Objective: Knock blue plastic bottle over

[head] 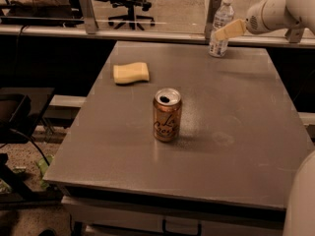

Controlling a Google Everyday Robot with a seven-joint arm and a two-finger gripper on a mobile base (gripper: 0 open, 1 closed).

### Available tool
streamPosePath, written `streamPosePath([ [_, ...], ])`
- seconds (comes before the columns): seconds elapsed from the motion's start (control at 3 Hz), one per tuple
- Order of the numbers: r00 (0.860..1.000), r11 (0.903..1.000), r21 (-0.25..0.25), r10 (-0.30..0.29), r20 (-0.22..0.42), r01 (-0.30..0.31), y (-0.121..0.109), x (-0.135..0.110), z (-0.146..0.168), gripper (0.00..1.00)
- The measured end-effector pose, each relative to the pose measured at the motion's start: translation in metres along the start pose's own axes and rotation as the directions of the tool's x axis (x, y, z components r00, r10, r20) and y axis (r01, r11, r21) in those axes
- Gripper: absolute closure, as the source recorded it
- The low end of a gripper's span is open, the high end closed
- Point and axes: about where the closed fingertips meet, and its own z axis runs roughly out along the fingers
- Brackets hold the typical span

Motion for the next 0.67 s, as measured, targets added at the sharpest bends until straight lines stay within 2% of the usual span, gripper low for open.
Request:
streamPosePath([
  [0.67, 0.993, 0.9992, -0.009, 0.04, 0.108, -0.039, -0.004, -0.009, 0.043, 0.0],
])
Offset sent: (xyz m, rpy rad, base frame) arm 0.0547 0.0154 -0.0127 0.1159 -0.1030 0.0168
